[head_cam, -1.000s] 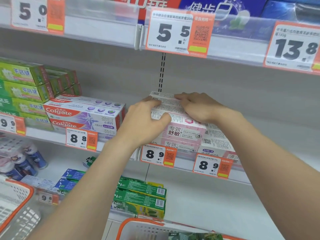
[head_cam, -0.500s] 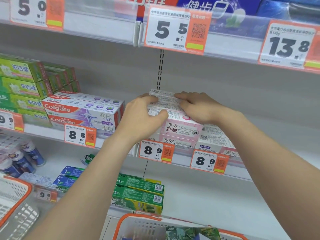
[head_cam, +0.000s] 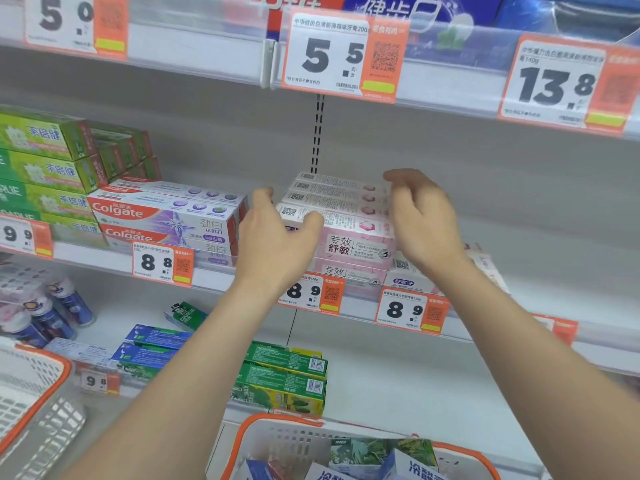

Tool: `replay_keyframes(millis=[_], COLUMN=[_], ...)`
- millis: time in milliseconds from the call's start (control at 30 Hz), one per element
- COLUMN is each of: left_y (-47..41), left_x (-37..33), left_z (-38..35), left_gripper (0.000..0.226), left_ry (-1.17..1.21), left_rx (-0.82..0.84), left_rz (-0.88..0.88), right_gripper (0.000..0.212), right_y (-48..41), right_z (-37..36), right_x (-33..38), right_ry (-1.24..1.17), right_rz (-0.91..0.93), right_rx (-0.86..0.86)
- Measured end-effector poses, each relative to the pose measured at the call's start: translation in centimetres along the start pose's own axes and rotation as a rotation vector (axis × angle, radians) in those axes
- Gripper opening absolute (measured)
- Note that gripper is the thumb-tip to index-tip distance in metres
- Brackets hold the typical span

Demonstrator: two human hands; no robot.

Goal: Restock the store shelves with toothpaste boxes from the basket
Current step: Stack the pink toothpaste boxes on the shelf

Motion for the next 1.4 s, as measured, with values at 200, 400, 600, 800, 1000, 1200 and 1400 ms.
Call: replay_keyframes(millis=[200, 400, 600, 800, 1000, 1200, 1400], left_y=[2.2, 9.0, 16.4, 24.7, 29.2, 30.9, 30.7], left_x=[-0.2, -3.1, 1.4, 5.9, 9.9, 12.5, 12.7], left_z=[0.2, -2.8, -8.0, -10.6, -10.9, -10.7, -10.3], left_gripper=[0.075, 0.028, 0.017, 0.041, 0.047, 0.059, 0.045], left_ry=[-0.085, -0.253, -0.634, -0.957, -1.022, -1.031, -1.071], left_rx=[-0.084, 0.044, 0.988, 1.491, 1.686, 1.678, 1.645], left_rz=[-0.122, -0.682, -0.495, -0.48, -0.464, -0.515, -0.51], right_gripper=[0.034, 0.027, 0.029, 0.011, 0.019, 0.075, 0.117], right_y=[7.3, 12.2, 20.6, 26.1, 31.7, 36.0, 38.2], right_z=[0.7, 3.5, 4.0, 5.6, 6.2, 6.0, 4.5], right_x=[-2.3, -1.2, -5.0, -10.4, -13.3, -16.4, -20.3], right_ry=[-0.047, 0.361, 0.784, 0.851, 0.911, 0.824, 0.438], right_rz=[0.152, 0.273, 0.099, 0.042, 0.023, -0.282, -0.61], right_rx=[-0.199, 0.309, 1.181, 1.341, 1.312, 1.127, 0.956])
Point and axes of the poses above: each hand's wrist, its own y-axis away from the middle knuckle, its own z-axis out of the back of the hand, x = y × z, the point moved 3 cm from there along -y, towards the middle knuckle, and after that the axes turned 1 degree about -z, right-handed, at the moved point
